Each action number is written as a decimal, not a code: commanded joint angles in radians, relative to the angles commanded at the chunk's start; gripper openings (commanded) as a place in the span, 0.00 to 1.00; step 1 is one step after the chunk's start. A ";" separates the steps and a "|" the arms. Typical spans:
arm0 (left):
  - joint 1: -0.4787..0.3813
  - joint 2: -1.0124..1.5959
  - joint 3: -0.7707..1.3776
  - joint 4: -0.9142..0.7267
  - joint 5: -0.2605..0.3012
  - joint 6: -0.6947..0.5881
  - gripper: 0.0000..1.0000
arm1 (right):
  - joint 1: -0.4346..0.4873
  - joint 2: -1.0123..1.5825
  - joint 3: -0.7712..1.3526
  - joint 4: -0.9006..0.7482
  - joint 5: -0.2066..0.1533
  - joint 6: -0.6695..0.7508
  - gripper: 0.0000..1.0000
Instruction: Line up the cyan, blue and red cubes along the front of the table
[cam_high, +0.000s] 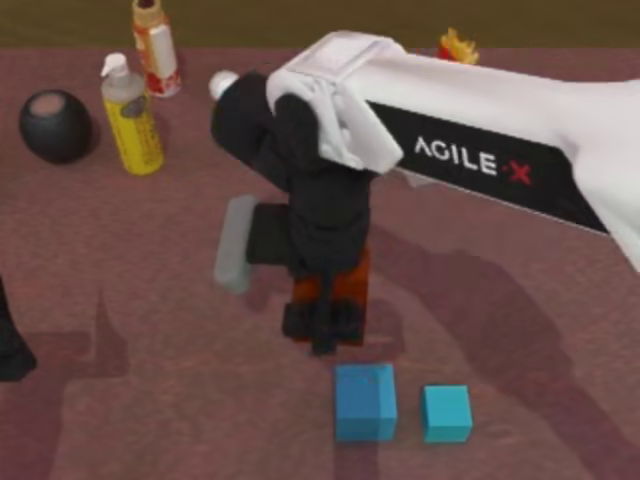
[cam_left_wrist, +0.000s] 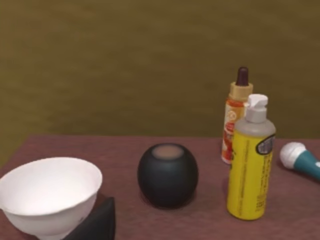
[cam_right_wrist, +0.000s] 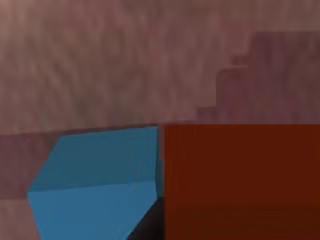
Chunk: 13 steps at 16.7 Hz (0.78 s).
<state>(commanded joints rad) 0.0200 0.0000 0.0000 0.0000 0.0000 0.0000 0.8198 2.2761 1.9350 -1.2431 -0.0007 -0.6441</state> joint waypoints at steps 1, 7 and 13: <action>0.000 0.000 0.000 0.000 0.000 0.000 1.00 | 0.056 0.025 0.049 -0.023 0.000 0.029 0.00; 0.000 0.000 0.000 0.000 0.000 0.000 1.00 | 0.218 0.093 0.198 -0.087 0.002 0.123 0.00; 0.000 0.000 0.000 0.000 0.000 0.000 1.00 | 0.217 0.093 0.158 -0.044 0.001 0.121 0.00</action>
<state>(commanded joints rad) 0.0200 0.0000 0.0000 0.0000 0.0000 0.0000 1.0370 2.3695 2.0928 -1.2873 0.0004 -0.5227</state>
